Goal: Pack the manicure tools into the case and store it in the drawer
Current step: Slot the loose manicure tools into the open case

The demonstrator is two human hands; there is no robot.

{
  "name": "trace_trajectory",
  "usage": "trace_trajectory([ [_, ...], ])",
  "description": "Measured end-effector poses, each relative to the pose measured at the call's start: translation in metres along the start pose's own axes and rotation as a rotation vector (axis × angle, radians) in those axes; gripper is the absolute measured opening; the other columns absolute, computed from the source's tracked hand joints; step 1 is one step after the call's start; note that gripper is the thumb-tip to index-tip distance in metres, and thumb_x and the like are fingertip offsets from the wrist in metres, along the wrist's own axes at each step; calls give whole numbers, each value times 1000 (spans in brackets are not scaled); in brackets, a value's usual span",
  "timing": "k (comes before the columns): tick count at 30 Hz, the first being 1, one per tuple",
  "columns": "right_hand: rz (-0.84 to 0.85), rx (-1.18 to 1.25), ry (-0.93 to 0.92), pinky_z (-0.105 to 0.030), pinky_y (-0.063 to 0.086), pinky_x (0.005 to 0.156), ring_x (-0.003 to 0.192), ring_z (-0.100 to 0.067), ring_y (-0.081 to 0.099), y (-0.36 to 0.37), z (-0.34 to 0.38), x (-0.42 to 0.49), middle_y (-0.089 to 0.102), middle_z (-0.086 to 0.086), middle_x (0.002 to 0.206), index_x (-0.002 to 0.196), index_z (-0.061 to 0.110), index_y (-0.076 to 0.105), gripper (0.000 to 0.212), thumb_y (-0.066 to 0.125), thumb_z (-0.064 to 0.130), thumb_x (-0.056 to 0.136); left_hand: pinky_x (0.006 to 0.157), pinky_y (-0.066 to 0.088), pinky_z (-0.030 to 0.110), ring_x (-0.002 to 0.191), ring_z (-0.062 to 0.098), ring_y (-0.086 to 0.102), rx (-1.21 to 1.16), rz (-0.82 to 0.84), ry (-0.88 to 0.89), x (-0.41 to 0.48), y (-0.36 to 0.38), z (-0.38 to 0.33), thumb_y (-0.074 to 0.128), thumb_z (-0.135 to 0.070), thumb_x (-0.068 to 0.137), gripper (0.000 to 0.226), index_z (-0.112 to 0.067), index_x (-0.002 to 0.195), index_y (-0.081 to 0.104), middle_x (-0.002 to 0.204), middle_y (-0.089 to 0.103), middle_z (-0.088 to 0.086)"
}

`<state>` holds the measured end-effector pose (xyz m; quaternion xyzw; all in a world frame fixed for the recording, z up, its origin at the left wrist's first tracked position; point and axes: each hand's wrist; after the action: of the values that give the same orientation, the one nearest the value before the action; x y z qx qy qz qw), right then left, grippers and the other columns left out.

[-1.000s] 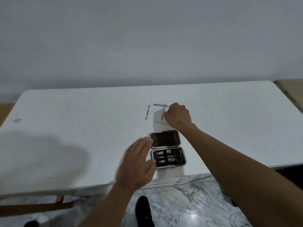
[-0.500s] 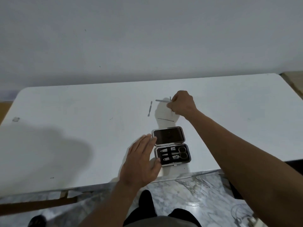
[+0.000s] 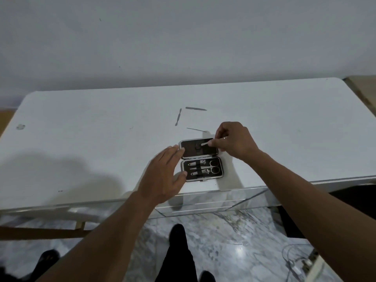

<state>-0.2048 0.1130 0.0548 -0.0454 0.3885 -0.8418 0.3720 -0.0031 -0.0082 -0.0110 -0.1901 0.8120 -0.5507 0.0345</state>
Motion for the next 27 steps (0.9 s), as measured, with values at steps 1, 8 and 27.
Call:
trace_trajectory([
  [1, 5, -64, -27, -20, 43, 57, 63, -10, 57, 1, -5, -4, 61, 6, 66, 71, 15, 63, 22, 83, 24, 71, 114, 25, 28, 132, 26, 44, 21, 0, 11, 0, 1, 0, 47, -38, 84, 64, -4, 139, 47, 142, 50, 14],
  [8, 54, -312, -201, -25, 38, 69, 74, -20, 56, 6, -17, -16, 67, -2, 79, 92, 15, 70, 9, 66, 20, 86, 111, 32, 43, 137, 24, 39, 134, 14, 26, -2, 5, 6, 40, -44, 89, 65, -11, 145, 38, 148, 44, 8],
  [27, 52, -565, -320, -29, 36, 73, 97, -29, 61, 4, -6, -4, 70, -8, 105, 104, 18, 71, 29, 54, 6, 85, 117, 22, 41, 138, 14, 35, 7, -49, -20, -1, 13, 13, 41, -49, 87, 66, -21, 146, 37, 150, 42, 0],
])
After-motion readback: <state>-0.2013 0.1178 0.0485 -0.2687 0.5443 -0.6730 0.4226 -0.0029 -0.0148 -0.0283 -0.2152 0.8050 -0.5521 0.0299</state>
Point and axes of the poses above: each hand's wrist, its own x-axis towards the middle knuckle, its own y-axis out of the palm, z = x × y
